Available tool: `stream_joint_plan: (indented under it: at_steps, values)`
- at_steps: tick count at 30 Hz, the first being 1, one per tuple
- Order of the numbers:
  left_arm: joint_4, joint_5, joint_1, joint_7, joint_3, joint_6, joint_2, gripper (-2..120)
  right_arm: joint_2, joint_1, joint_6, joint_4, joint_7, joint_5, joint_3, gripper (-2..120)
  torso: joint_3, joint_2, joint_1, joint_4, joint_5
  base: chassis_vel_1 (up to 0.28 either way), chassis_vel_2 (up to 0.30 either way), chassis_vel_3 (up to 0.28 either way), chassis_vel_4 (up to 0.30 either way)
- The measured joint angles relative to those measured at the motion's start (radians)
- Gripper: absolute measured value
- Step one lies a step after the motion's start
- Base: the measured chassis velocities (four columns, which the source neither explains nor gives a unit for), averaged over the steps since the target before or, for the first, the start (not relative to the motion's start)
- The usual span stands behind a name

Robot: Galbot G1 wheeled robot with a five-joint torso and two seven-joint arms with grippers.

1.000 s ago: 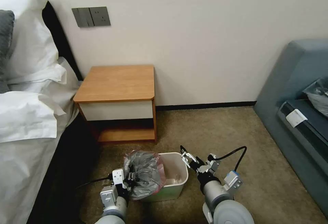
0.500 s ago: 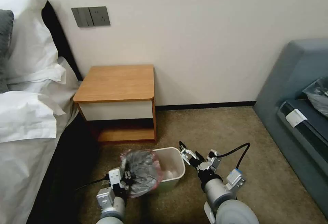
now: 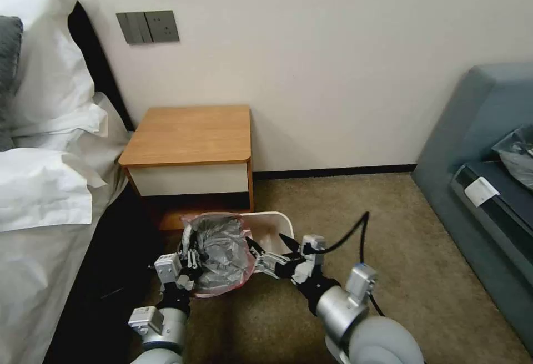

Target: Pick up the garbage bag from the table and place it over the trash can.

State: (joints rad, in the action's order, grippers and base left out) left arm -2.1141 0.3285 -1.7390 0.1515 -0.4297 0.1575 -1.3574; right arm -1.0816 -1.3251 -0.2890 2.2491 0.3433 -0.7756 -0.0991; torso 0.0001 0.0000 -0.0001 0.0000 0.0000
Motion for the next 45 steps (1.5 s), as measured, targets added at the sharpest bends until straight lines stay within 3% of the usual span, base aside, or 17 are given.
stream_joint_plan:
  at_steps: [8,22,26,28,32,38,43,45]
  values:
    - [0.003,-0.036,-0.006,-0.032,-0.001,0.029,-0.009,8,-0.033,0.056,0.011,-0.080,-0.031,0.093,-0.037,100,0.000,0.000,0.000,0.0000,-0.0001,0.000,0.000,0.000,0.000]
    - [-0.008,-0.047,-0.016,-0.057,-0.013,0.039,-0.014,8,-0.089,0.193,0.029,-0.202,-0.086,-0.048,-0.100,100,0.000,0.000,0.000,-0.0001,0.0000,0.000,0.000,0.000,0.000]
    - [-0.012,-0.043,-0.018,-0.061,-0.017,0.040,-0.015,8,-0.104,0.213,0.037,-0.227,-0.096,-0.078,-0.103,89,0.000,0.000,0.000,0.0000,0.0000,0.000,0.000,0.000,0.000]
    - [-0.014,-0.039,-0.019,-0.063,-0.018,0.040,-0.015,8,-0.109,0.221,0.045,-0.239,-0.113,-0.087,-0.107,76,0.000,0.000,0.000,0.0000,0.0000,0.000,0.000,0.000,0.000]
    - [-0.016,-0.035,-0.018,-0.064,-0.018,0.040,-0.015,8,-0.113,0.222,0.050,-0.245,-0.121,-0.091,-0.110,65,0.000,0.000,0.000,-0.0001,0.0000,0.000,0.000,0.000,0.000]
    - [-0.016,-0.022,-0.016,-0.064,-0.018,0.039,-0.014,8,-0.122,0.220,0.059,-0.251,-0.128,-0.091,-0.110,40,0.000,0.000,0.000,-0.0001,0.0000,0.000,0.000,0.000,0.000]
    - [-0.022,-0.004,-0.016,-0.063,-0.018,0.033,-0.013,8,-0.122,0.218,0.061,-0.253,-0.130,-0.086,-0.109,26,0.000,0.000,0.000,-0.0001,0.0000,0.000,0.000,0.000,0.000]
    - [-0.026,0.005,-0.015,-0.061,-0.018,0.028,-0.012,8,-0.122,0.218,0.064,-0.254,-0.130,-0.082,-0.109,15,0.000,0.000,0.000,-0.0001,0.0000,0.000,0.000,0.000,0.000]
